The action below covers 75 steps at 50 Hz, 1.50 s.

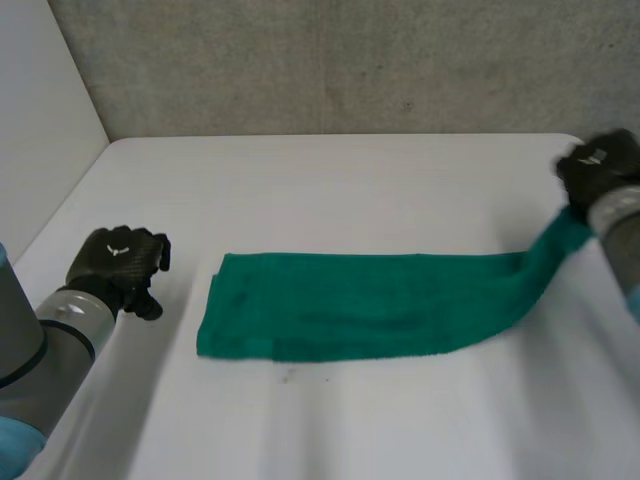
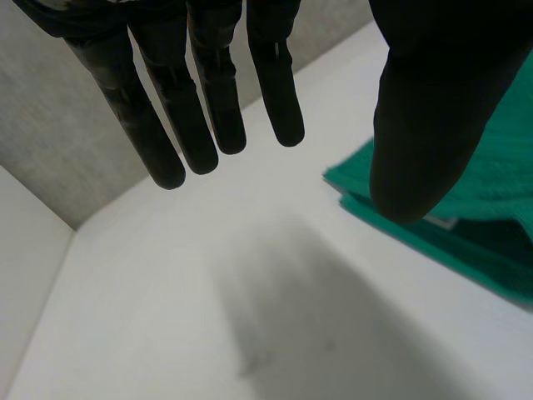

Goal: Fold the towel.

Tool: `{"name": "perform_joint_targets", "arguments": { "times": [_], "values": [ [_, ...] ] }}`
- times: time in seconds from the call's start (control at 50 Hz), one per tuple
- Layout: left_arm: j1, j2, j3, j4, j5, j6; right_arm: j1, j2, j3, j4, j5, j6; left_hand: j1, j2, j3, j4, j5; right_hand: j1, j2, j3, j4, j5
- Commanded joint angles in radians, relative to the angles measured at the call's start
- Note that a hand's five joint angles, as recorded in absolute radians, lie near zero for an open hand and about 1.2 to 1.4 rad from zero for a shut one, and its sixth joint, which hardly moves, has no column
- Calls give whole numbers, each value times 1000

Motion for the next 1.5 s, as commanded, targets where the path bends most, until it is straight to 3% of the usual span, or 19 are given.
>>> {"name": "perform_joint_targets", "arguments": {
  "times": [0.02,0.1,0.26,0.3,0.36,0.38,0.42,0.52,0.56,0.58,0.66,0.78,0.98,1.26,1.4,1.44,1.5],
  "values": [
    [2,49,18,6,-1,0,398,91,-159,-6,-41,35,25,37,30,40,44,428,215,213,203,229],
    [2,56,30,9,-3,-2,545,208,-259,-6,-93,38,-13,-1,-8,2,6,428,215,213,203,229],
    [-12,52,47,12,-4,-13,705,427,-324,-4,-266,40,-42,-31,-37,-28,-23,428,215,213,203,229],
    [-12,43,53,13,-4,-33,722,460,-325,-6,-277,34,-42,-31,-37,-28,-23,374,161,159,148,175],
    [-20,38,67,13,-3,-66,724,478,-333,-8,-260,44,-42,-31,-37,-28,-23,-262,-475,-477,-487,-461],
    [-26,33,71,13,-3,-75,715,472,-333,-11,-218,55,-42,-31,-37,-28,-23,-528,-741,-743,-754,-727],
    [-46,20,82,18,-3,-89,705,442,-329,-23,-129,102,-42,-31,-37,-28,-23,-794,-1007,-1009,-1019,-993],
    [-139,-43,155,30,-4,-109,606,304,-266,-20,-30,289,-42,-31,-37,-28,-23,-794,-1007,-1009,-1019,-993],
    [-152,-52,166,32,-4,-109,584,279,-243,-18,-30,324,-42,-31,-37,-28,-23,-794,-1007,-1009,-1019,-993],
    [-181,-74,189,32,-4,-111,526,207,-167,-18,-36,419,-42,-31,-37,-28,-23,-794,-1007,-1009,-1019,-993],
    [-274,-160,261,32,-4,-109,442,129,-41,-5,-67,526,-42,-31,-37,-28,-23,-794,-1007,-1009,-1019,-993],
    [-370,-330,376,29,-13,-103,331,92,99,19,-136,543,-31,-19,-26,-16,-12,-794,-1007,-1009,-1019,-993],
    [-380,-451,429,32,-167,-91,250,96,218,6,-171,554,-25,-13,-20,-10,-6,-522,-735,-737,-748,-721],
    [-374,-439,360,33,-187,-17,247,105,276,-70,-179,644,-33,-22,-29,-19,-14,-249,-462,-464,-475,-448],
    [-371,-408,323,35,-187,0,250,108,277,-90,-173,690,-39,-28,-34,-25,-20,77,-136,-138,-149,-122],
    [-370,-396,312,33,-188,0,250,110,276,-95,-167,687,-39,-28,-34,-25,-20,377,164,162,152,178],
    [-365,-375,295,30,-191,0,250,118,267,-95,-150,670,-42,-31,-37,-28,-23,428,215,213,203,229]
  ]
}}
